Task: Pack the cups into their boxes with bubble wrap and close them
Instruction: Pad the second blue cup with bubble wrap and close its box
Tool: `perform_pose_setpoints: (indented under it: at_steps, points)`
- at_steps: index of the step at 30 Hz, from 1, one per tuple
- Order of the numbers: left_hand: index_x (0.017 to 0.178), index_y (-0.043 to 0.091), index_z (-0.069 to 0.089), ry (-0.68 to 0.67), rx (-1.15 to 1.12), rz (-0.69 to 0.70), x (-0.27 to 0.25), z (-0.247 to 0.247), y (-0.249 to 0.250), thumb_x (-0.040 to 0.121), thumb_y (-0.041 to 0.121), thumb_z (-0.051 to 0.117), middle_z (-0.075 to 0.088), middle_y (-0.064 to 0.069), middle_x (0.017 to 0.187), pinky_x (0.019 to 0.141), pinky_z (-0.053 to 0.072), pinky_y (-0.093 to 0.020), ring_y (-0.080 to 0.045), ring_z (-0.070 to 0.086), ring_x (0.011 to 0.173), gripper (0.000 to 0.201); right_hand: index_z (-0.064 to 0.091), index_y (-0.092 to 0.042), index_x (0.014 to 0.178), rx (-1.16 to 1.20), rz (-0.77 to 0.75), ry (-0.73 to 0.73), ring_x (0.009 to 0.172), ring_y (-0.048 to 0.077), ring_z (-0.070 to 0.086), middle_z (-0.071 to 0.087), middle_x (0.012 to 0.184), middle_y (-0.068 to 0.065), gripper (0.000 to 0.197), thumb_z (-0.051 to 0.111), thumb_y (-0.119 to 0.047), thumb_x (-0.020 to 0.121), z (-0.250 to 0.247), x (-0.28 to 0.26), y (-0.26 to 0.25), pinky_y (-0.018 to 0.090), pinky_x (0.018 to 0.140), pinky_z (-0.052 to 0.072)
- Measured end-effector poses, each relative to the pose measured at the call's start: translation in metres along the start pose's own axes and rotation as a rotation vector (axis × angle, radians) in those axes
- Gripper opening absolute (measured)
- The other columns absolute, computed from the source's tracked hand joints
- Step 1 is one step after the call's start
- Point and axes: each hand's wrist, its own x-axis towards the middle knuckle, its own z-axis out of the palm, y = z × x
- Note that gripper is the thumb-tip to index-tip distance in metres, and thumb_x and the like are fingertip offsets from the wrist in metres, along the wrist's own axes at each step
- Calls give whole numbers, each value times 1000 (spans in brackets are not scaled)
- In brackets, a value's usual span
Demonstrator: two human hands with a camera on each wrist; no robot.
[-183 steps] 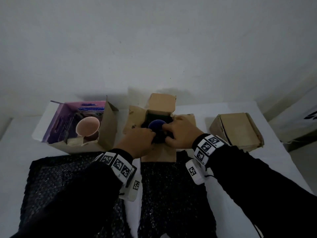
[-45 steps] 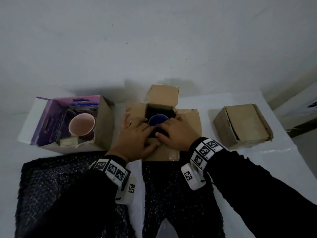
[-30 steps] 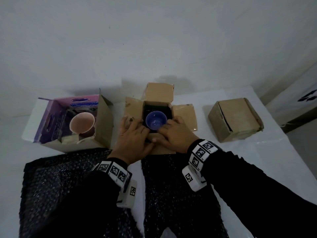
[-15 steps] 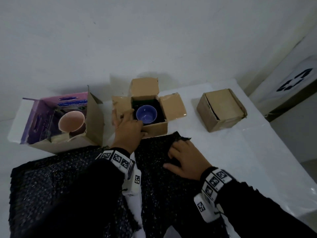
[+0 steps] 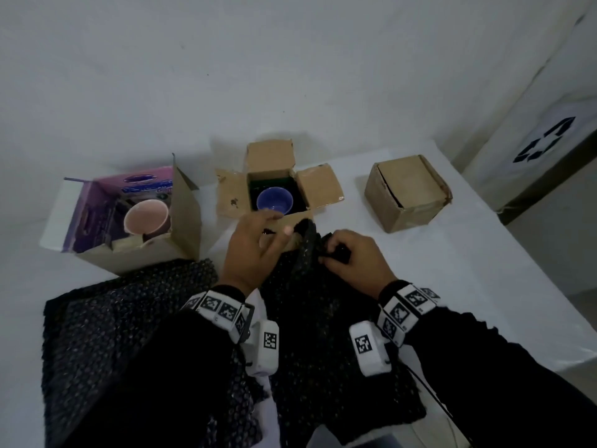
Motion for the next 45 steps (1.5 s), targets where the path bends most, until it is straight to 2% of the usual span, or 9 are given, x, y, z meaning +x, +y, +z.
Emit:
perform_pose_setpoints:
  at_steps: [6,10,13,22,27,30,33,39,45]
  points:
    - [127,18,54,-373,-316,-336,-23,-6,19,63,58,80,75,0,94,93,55,-36,-11,70,93,79,51,-24,70,322,97,243,65,6,54,59,69,-7,27,72,-14,84,-18,12,-28,25,66,45]
    - [117,28,63,-521,-633,-716,-25,-8,46,76,79,50,71,1,109,89,53,-36,-19,64,110,67,51,-20,70,362,95,282,66,10,56,63,72,0,26,74,-17,84,-23,16,-35,33,66,48]
    - [116,20,62,-562,-828,-813,-26,-9,67,92,50,54,70,2,114,90,52,-27,-16,62,113,39,50,-21,70,334,24,267,62,4,52,58,66,-11,29,74,-13,82,-17,14,-42,23,62,43]
    - [111,18,67,-735,-17,-603,-4,-34,36,91,26,66,70,-5,104,89,53,-34,-20,66,94,22,52,-25,106,426,94,189,76,15,65,69,81,-2,40,74,-6,78,-23,23,-37,31,71,51]
    - [108,18,60,-758,562,-188,18,-56,29,91,18,53,64,-8,103,81,48,-36,-26,60,95,18,57,-13,110,269,-165,511,97,18,62,65,103,2,34,56,-11,76,-46,23,-57,33,83,48]
    - [106,23,61,-704,640,1,28,-57,38,91,21,53,64,-5,95,76,50,-37,-25,62,88,18,54,-19,127,-162,-345,197,115,18,53,60,123,-2,44,63,-35,86,-44,30,-81,34,97,40]
    - [102,22,57,-610,644,127,39,-57,46,88,20,55,65,-5,87,69,50,-38,-26,61,80,14,21,-30,150,-464,-73,-381,129,21,46,54,138,-2,84,60,-63,83,-30,41,-81,48,112,22]
    - [87,27,42,-540,274,135,57,-71,40,74,14,68,56,8,78,61,47,-33,-15,55,71,31,36,-24,126,-196,-50,-315,62,11,53,51,75,-12,44,60,-12,91,-35,59,-63,26,55,33]
    - [85,23,72,-284,428,240,100,-72,9,73,13,75,58,2,93,72,49,-35,-20,56,85,16,43,-21,97,-316,-241,-77,83,24,45,47,91,1,37,56,4,73,-49,112,-54,39,65,40]
